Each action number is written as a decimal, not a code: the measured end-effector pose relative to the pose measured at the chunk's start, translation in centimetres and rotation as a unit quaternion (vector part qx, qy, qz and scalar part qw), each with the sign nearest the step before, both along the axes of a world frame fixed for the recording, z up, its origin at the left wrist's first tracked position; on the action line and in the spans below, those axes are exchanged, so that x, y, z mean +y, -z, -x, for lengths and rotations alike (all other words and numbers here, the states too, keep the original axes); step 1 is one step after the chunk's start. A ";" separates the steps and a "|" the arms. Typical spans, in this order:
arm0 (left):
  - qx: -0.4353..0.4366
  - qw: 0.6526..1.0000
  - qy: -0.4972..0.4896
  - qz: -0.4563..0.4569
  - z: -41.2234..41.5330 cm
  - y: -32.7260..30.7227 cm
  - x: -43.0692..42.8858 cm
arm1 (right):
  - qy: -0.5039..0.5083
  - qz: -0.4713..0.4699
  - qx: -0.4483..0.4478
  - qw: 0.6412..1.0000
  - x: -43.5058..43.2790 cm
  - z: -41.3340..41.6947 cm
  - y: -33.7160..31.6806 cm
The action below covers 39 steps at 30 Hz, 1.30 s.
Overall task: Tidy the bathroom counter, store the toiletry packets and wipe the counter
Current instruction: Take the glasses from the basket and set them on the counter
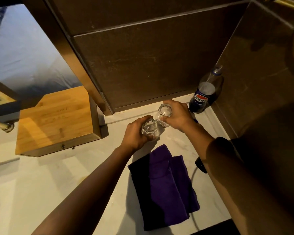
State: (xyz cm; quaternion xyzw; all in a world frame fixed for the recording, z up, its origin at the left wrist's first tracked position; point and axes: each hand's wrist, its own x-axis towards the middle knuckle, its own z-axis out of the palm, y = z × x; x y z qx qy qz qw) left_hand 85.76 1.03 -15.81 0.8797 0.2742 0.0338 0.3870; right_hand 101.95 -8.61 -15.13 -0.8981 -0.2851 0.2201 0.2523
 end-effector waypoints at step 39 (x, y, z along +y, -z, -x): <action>0.112 0.990 0.047 -0.073 13.7 -7.3 3.4 | -0.076 -0.081 -0.124 0.986 -1.1 10.5 -7.5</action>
